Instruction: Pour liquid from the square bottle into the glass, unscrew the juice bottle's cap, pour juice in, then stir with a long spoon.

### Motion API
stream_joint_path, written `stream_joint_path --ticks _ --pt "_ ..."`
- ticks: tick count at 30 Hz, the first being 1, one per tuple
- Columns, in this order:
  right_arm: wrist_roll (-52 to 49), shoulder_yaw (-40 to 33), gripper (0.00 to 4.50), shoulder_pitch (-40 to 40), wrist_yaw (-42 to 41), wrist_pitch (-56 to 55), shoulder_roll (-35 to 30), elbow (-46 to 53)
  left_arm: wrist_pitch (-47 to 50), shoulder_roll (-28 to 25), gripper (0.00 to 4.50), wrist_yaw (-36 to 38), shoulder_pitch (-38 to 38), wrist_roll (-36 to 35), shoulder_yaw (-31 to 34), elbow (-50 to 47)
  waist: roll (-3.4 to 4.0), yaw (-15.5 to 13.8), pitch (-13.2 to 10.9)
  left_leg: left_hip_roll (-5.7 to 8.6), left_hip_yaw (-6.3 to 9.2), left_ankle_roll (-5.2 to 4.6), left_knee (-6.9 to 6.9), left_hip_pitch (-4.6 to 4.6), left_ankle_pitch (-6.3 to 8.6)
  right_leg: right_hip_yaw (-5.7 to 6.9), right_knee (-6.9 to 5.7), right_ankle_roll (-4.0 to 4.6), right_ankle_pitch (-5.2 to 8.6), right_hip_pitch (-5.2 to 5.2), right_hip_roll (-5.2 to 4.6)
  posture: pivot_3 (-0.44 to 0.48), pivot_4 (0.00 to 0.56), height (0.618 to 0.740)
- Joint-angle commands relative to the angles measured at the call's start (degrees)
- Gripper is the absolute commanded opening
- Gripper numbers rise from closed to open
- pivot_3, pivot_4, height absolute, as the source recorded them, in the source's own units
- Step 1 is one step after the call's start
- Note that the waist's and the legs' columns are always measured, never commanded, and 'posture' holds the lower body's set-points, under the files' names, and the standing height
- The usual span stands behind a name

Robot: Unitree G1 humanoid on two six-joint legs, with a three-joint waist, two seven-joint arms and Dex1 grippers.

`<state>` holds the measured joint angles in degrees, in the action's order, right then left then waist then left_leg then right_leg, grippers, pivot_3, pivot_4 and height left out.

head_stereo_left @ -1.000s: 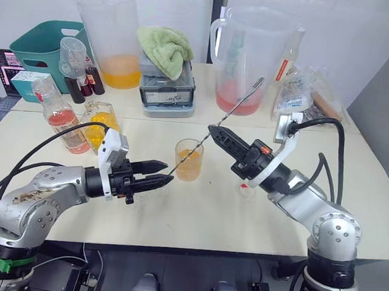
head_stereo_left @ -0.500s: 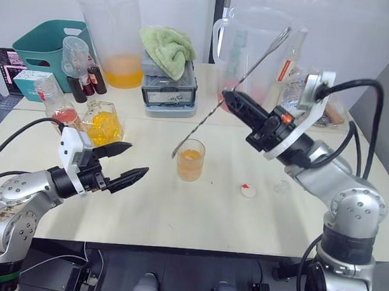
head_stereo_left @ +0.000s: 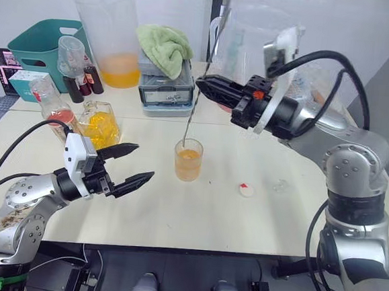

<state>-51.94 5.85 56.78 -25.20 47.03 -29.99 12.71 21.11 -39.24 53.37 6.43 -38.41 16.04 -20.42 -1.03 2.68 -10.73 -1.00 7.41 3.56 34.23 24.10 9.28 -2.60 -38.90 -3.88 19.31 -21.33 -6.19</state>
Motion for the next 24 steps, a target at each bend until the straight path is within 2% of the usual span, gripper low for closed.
stream_joint_path --ticks 1,11,15,20,24 --pt "4.8 1.1 0.00 1.2 -2.9 -2.2 1.6 -1.6 -0.3 -0.2 4.46 -0.3 1.0 -0.3 0.3 -0.4 0.00 0.0 0.0 0.00 0.00 0.00 0.00 0.01 0.00 0.00 0.00 0.00 0.00 0.00 0.00 0.000 0.150 0.740" --pt "12.3 3.6 0.00 1.7 -8.2 -1.7 6.8 -7.5 -0.8 -0.9 4.46 0.1 1.0 0.4 0.9 1.1 0.00 0.1 0.0 0.00 0.01 0.01 0.00 0.02 0.00 0.00 -0.02 0.00 0.00 -0.02 0.00 0.000 0.150 0.740" --pt "17.7 4.6 0.00 0.8 -11.4 -6.3 8.1 -13.1 -1.0 -1.1 4.46 0.1 0.8 0.5 1.3 1.3 0.00 0.1 0.0 0.00 0.01 0.01 0.00 0.01 -0.01 0.01 -0.03 0.00 0.00 -0.02 0.00 0.000 0.150 0.740" --pt "24.0 5.1 0.00 1.3 -14.8 -9.9 6.5 -16.8 -0.9 -1.2 4.46 0.0 0.6 0.4 1.6 1.1 0.00 0.0 0.0 0.01 0.01 0.03 0.01 0.03 -0.02 0.01 -0.02 0.00 0.00 -0.03 0.00 0.000 0.150 0.740" --pt "25.0 3.9 0.00 2.0 -17.2 -8.6 4.9 -16.1 -0.8 -1.2 4.46 -0.1 0.2 0.3 1.7 0.7 0.00 0.1 0.0 0.01 0.01 0.03 0.00 0.03 -0.02 0.01 -0.02 0.00 0.00 -0.04 0.00 0.000 0.150 0.740"
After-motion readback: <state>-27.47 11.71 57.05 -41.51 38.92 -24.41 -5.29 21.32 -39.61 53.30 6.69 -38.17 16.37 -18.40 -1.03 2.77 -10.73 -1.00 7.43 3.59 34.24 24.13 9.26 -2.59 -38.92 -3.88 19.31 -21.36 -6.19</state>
